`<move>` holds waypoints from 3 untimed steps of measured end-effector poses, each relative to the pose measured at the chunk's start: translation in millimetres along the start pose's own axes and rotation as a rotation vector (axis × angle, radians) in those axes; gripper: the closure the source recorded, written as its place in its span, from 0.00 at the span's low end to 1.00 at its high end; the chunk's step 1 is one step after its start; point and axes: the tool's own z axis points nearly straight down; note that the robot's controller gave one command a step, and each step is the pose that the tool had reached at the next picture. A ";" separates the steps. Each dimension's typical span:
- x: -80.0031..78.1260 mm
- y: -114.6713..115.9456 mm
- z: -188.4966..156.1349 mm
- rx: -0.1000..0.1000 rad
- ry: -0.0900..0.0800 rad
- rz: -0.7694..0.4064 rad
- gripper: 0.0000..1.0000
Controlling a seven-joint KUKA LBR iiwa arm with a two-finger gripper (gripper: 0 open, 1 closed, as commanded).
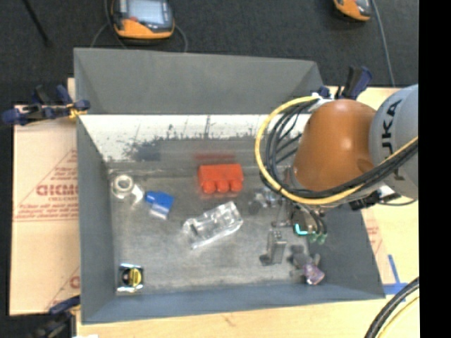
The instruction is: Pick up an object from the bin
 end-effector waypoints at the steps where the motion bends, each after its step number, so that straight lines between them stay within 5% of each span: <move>1: -59.1 29.1 54.3 0.001 -0.007 -0.279 0.00; 2: -65.8 38.6 123.4 0.001 -0.003 -0.380 0.00; 3: -68.0 38.7 119.4 0.001 -0.011 -0.377 1.00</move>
Offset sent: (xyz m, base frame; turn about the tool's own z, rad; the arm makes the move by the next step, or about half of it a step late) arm 0.0581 0.0290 -0.0535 -0.2796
